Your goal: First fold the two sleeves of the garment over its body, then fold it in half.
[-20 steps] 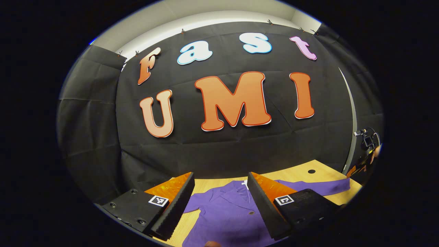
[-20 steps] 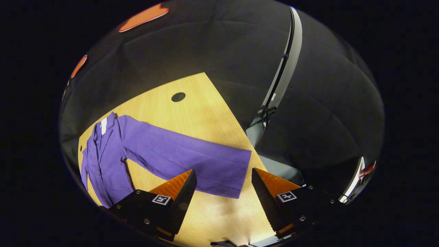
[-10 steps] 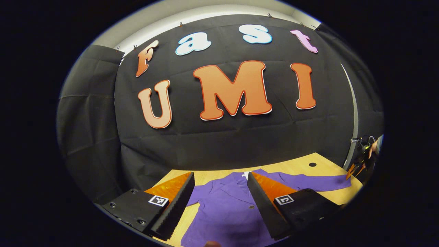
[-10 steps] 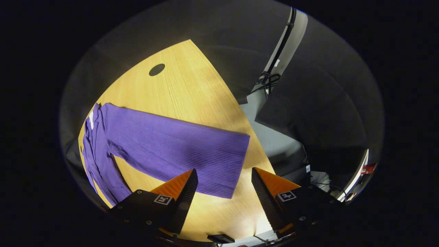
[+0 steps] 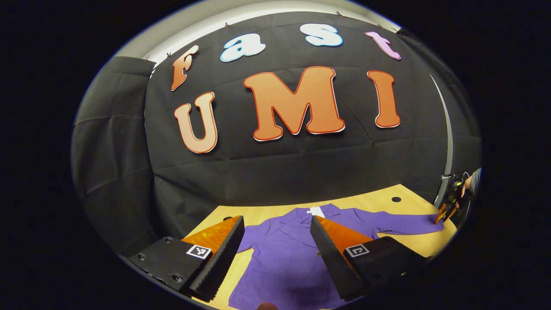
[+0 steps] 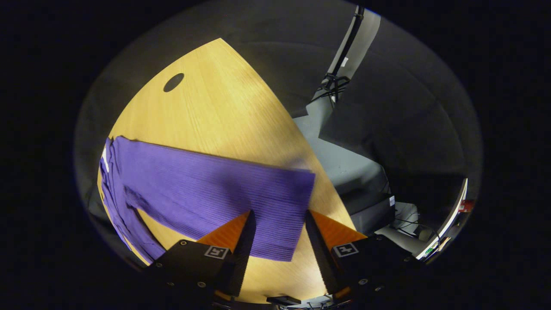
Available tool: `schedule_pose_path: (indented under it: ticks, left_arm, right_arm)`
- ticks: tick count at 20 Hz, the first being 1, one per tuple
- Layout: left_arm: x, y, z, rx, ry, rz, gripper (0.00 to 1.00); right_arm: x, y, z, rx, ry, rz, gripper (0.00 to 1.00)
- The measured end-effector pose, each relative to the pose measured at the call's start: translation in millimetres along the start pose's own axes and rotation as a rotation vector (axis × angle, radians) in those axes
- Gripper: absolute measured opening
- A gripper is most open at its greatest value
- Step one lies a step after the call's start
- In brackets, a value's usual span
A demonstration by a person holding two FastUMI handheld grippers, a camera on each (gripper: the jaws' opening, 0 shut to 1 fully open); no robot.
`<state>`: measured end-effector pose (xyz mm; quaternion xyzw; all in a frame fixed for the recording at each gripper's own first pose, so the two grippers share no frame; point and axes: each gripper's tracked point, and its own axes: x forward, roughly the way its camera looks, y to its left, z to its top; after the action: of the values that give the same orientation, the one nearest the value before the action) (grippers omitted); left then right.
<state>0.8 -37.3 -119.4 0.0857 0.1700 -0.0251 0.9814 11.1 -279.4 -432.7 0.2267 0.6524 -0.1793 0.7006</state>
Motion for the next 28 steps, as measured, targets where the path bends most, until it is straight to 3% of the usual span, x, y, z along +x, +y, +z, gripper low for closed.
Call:
schedule_pose_path:
  ticks: [1, 3, 5, 6, 7, 8, 10, 11, 12, 18, 28]
  left_arm:
    - [0.1, -0.5, 0.1, 0.001, 0.003, 0.0, 1.0]
    - [2.2, -1.7, -3.4, -0.001, 0.015, 0.0, 0.96]
    - [2.1, -2.5, -5.6, -0.004, 0.022, -0.001, 1.0]
    - [1.6, -2.4, -5.4, -0.004, 0.021, -0.002, 0.97]
    - [0.6, -1.2, -3.7, -0.001, 0.018, 0.0, 0.97]
    - [-0.6, 0.7, -4.1, 0.002, 0.015, 0.001, 0.92]
    - [-2.4, 6.5, -3.4, 0.002, 0.012, 0.01, 0.96]
    - [-3.2, 10.2, -4.1, 0.0, 0.014, 0.016, 0.96]
    - [-3.3, 14.4, -5.1, -0.004, 0.016, 0.021, 1.0]
    - [-2.0, 29.7, -3.2, -0.038, 0.0, 0.023, 0.97]
    - [5.0, 74.7, 13.2, -0.056, -0.067, -0.022, 0.96]
  right_arm:
    - [-1.1, -1.4, 0.4, -0.001, 0.008, -0.016, 0.58]
    - [1.6, -2.3, -0.2, -0.003, 0.016, -0.039, 0.68]
    - [1.8, 5.6, 1.5, -0.016, 0.017, -0.039, 0.49]
    - [2.4, 9.4, 1.9, -0.021, 0.011, -0.036, 0.43]
    - [2.2, 11.6, 4.4, -0.015, 0.005, -0.029, 0.3]
    - [2.7, 15.4, 5.6, 0.005, 0.003, -0.023, 0.23]
    - [0.4, 20.6, 6.0, 0.022, 0.001, 0.016, 0.07]
    - [-5.2, 23.0, 7.7, 0.042, -0.007, 0.032, 0.04]
    - [-8.5, 27.0, 10.2, 0.056, -0.019, 0.051, 0.04]
    - [-52.7, 47.8, 12.8, 0.057, -0.069, 0.12, 0.04]
    - [-169.4, 145.6, 6.3, -0.065, -0.251, 0.223, 0.03]
